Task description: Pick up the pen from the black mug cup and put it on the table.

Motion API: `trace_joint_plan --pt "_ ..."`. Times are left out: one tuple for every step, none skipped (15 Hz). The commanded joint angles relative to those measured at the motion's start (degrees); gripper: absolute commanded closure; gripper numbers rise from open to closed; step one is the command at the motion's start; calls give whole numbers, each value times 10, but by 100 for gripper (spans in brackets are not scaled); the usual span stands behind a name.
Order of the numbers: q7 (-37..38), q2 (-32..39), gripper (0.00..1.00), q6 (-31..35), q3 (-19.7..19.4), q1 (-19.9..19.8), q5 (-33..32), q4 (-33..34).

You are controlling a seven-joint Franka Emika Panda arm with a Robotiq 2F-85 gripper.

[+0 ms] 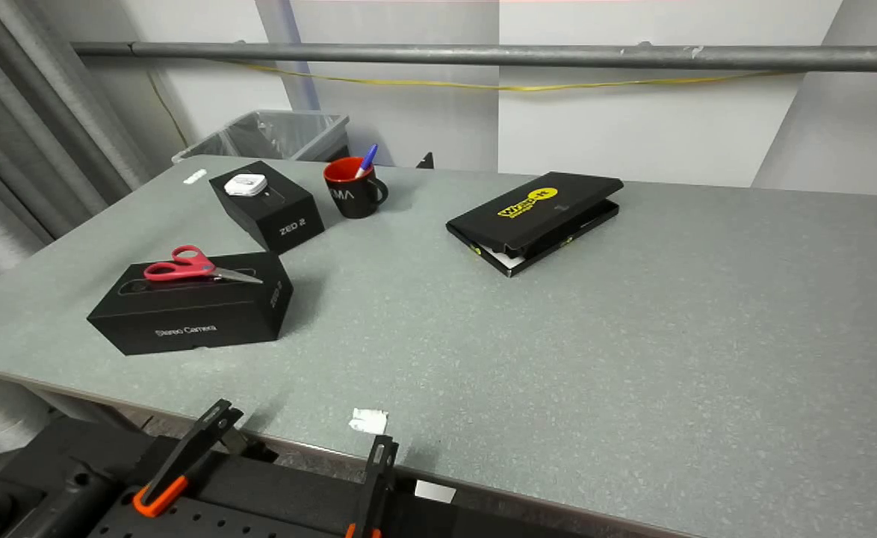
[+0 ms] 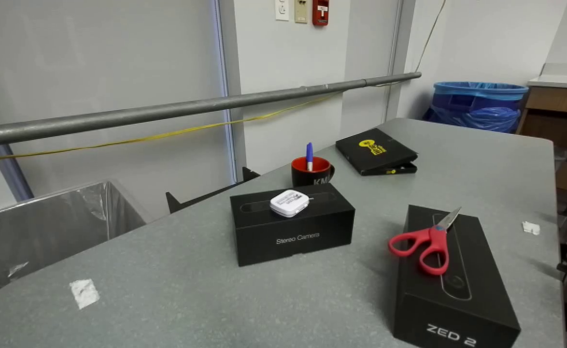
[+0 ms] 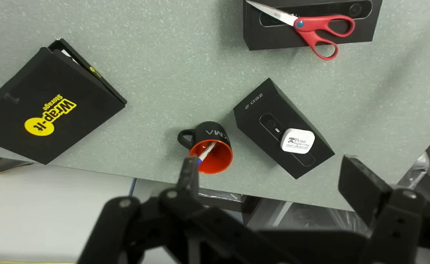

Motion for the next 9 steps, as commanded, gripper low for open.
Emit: trace_joint_plan --pt "14 25 0 49 11 -12 -6 0" --pt "17 49 0 72 9 -15 -6 5" --pt "23 74 0 107 8 -20 -6 8" --pt "30 103 0 143 8 -27 -11 13" --pt "34 136 0 177 6 -34 -15 20" --pt "42 170 0 214 6 -42 -21 26" --pt "49 203 0 242 6 -49 -25 36" --pt "57 237 0 265 6 -55 -29 48" --pt "66 268 0 276 5 -61 -33 63"
